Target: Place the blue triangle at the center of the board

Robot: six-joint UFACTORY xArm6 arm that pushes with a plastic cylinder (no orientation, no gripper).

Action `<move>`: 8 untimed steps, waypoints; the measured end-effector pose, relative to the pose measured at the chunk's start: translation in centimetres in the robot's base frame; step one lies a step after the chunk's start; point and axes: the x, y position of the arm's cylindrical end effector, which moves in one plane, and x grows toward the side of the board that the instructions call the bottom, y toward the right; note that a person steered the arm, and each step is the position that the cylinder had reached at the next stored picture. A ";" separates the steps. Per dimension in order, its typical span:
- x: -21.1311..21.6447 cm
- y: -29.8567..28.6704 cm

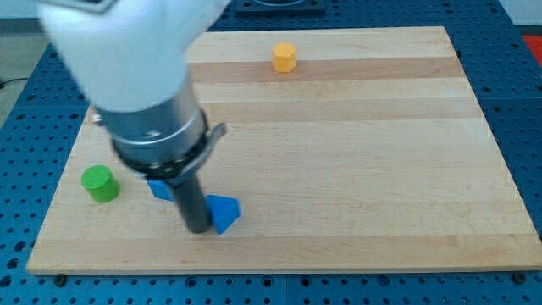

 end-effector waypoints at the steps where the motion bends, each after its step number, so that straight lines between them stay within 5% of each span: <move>1: -0.2 6.6; 4: -7.6 17.7; 5: -3.8 18.3; 7: -5.1 8.2; 8: -8.4 10.0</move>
